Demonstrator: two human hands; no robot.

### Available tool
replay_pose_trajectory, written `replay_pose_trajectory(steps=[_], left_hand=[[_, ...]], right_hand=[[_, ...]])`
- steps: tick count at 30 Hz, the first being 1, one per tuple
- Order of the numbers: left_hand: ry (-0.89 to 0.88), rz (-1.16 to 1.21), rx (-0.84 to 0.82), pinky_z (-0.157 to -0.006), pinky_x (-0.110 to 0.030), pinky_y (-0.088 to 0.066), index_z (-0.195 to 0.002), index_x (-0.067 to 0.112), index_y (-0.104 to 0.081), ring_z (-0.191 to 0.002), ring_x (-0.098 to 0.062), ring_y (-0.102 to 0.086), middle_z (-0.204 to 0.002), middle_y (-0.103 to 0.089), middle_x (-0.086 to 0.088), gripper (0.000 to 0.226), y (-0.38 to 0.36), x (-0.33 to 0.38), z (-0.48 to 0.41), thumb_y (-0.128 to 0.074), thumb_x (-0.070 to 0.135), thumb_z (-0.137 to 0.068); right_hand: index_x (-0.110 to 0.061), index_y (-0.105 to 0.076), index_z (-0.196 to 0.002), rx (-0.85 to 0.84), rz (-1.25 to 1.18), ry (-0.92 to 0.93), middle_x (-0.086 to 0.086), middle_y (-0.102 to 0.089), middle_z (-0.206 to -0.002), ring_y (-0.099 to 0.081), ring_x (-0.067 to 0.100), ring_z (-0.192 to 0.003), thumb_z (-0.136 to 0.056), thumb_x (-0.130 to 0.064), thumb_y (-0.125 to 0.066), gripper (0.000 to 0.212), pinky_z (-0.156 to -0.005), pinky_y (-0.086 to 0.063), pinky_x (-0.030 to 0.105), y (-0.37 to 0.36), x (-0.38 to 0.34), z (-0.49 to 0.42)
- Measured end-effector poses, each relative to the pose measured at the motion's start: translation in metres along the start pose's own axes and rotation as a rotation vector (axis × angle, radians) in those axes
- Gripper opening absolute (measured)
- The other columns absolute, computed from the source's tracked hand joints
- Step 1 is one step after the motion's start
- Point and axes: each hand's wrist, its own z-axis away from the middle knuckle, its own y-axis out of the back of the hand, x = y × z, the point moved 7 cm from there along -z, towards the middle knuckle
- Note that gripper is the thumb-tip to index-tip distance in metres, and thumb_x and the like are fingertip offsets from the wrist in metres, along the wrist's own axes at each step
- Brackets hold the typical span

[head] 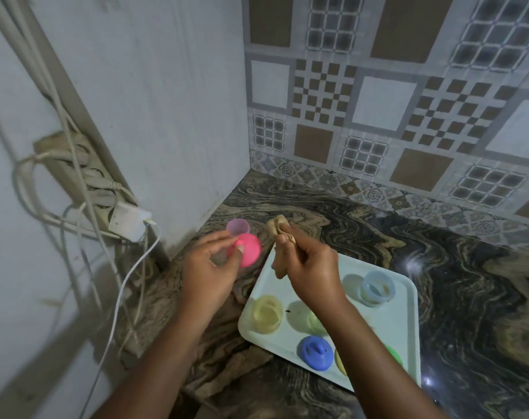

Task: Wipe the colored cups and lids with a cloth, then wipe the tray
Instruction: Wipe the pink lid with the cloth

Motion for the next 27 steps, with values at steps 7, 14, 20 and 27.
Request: replay_pose_trajectory(steps=[7,14,20,27], left_hand=[[0.046,-0.123,0.010,-0.096,-0.037,-0.054,-0.108,0.012,-0.076,-0.106,-0.015,-0.065,-0.114,-0.070,0.001,0.023,-0.006,-0.044,-0.071,-0.072,0.013,-0.085],[0.055,-0.265,-0.061,-0.091,-0.022,-0.045,-0.110,0.010,-0.076,-0.105,-0.020,-0.067,-0.113,-0.074,-0.006,0.025,-0.049,-0.078,-0.111,-0.069,0.015,-0.087],[0.052,-0.340,-0.107,-0.093,-0.024,-0.046,-0.107,0.011,-0.076,-0.102,-0.023,-0.069,-0.108,-0.075,-0.007,0.024,-0.072,-0.109,-0.130,-0.070,0.015,-0.084],[0.023,-0.348,-0.164,-0.084,-0.022,-0.043,-0.109,0.007,-0.075,-0.096,-0.028,-0.070,-0.104,-0.075,-0.014,0.025,-0.086,-0.124,-0.135,-0.069,0.009,-0.084]], right_hand=[[-0.003,-0.066,-0.126,-0.096,0.570,0.347,0.028,-0.050,-0.147,-0.073,0.046,-0.096,-0.095,-0.012,-0.063,0.032,-0.074,-0.063,0.049,-0.063,0.046,-0.072],[0.002,-0.067,-0.124,-0.277,0.631,0.235,0.033,-0.047,-0.148,-0.071,0.052,-0.092,-0.084,0.002,-0.070,0.040,-0.067,-0.062,0.056,-0.106,0.097,-0.111],[0.001,-0.070,-0.117,-0.234,0.573,0.147,0.032,-0.049,-0.146,-0.072,0.050,-0.089,-0.094,-0.012,-0.058,0.030,-0.071,-0.061,0.051,-0.115,0.116,-0.129],[-0.004,-0.068,-0.125,-0.198,0.546,0.063,0.029,-0.048,-0.149,-0.068,0.051,-0.105,-0.097,-0.018,-0.054,0.034,-0.086,-0.059,0.053,-0.112,0.131,-0.141]])
